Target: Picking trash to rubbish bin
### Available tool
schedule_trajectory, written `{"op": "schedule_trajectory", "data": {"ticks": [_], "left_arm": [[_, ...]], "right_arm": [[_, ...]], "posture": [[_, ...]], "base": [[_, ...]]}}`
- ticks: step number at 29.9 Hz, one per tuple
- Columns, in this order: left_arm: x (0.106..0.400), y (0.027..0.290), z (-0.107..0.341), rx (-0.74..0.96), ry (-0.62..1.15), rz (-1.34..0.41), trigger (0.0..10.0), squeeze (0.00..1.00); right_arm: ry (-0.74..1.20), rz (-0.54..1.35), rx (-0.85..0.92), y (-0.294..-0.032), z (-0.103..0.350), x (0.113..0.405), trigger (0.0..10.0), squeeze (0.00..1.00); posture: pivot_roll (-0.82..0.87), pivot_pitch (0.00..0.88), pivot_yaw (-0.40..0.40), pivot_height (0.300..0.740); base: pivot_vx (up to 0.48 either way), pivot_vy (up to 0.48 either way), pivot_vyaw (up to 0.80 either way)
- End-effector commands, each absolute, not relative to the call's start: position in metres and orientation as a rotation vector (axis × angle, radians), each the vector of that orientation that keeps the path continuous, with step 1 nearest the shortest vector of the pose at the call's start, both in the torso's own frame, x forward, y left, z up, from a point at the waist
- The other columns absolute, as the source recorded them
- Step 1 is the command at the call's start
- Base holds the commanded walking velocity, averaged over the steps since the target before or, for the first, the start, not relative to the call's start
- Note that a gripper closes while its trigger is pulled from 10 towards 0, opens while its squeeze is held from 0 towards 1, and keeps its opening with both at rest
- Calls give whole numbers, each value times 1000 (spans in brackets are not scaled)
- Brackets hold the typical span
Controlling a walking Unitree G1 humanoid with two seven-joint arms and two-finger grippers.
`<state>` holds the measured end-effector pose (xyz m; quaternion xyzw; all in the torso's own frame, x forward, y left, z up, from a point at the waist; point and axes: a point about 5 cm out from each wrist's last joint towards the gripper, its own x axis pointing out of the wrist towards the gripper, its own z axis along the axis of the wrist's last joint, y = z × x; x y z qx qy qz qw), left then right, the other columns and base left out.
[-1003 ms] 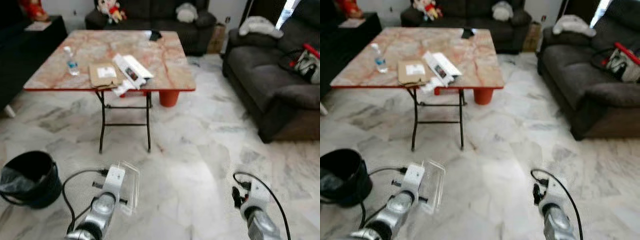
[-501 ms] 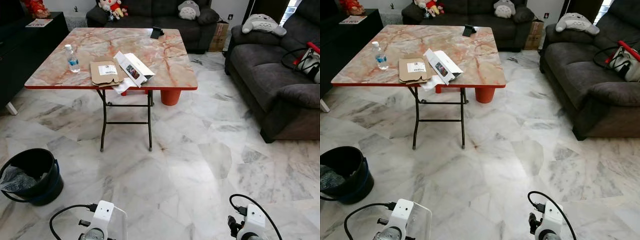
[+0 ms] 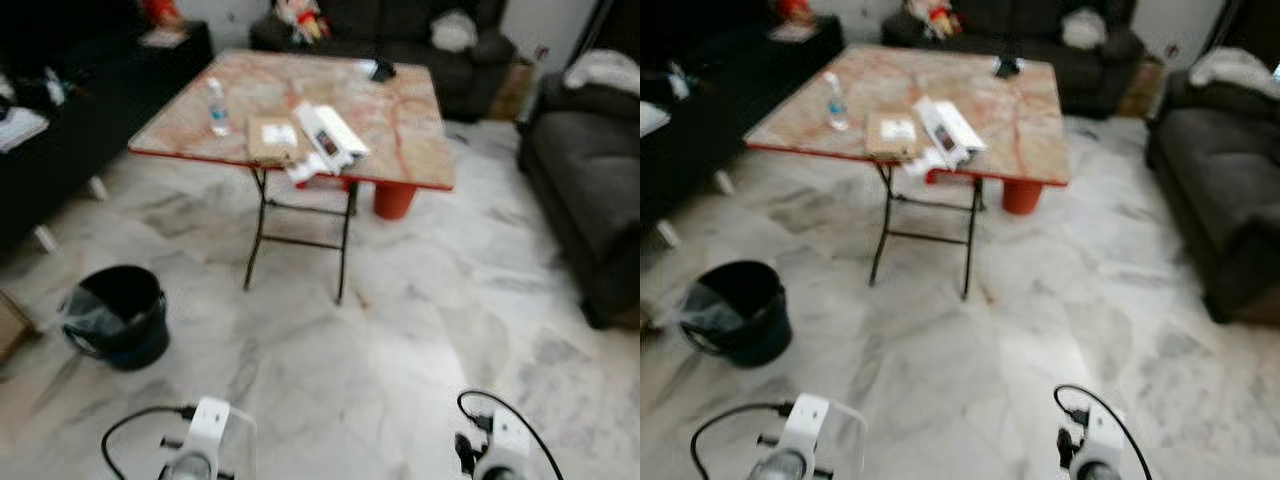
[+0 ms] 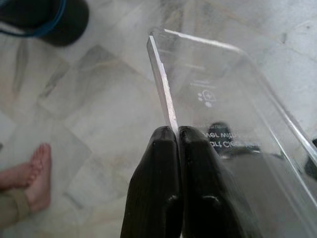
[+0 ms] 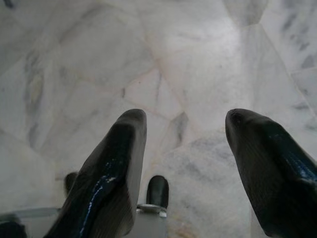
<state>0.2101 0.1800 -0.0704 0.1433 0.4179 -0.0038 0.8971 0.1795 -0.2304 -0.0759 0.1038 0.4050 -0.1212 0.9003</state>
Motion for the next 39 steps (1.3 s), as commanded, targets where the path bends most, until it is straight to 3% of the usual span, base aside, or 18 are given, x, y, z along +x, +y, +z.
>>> {"op": "schedule_trajectory", "data": {"ticks": [1, 39], "left_arm": [[206, 183, -72, 302, 884, 1, 10000, 0], [211, 184, -69, 294, 833, 54, 10000, 0]], "right_arm": [[836, -248, 213, -231, -75, 182, 10000, 0], [798, -231, 212, -227, -71, 190, 10000, 0]], "posture": [[73, 0, -80, 740], [67, 0, -87, 740]], "base": [[0, 0, 800], [0, 0, 800]]}}
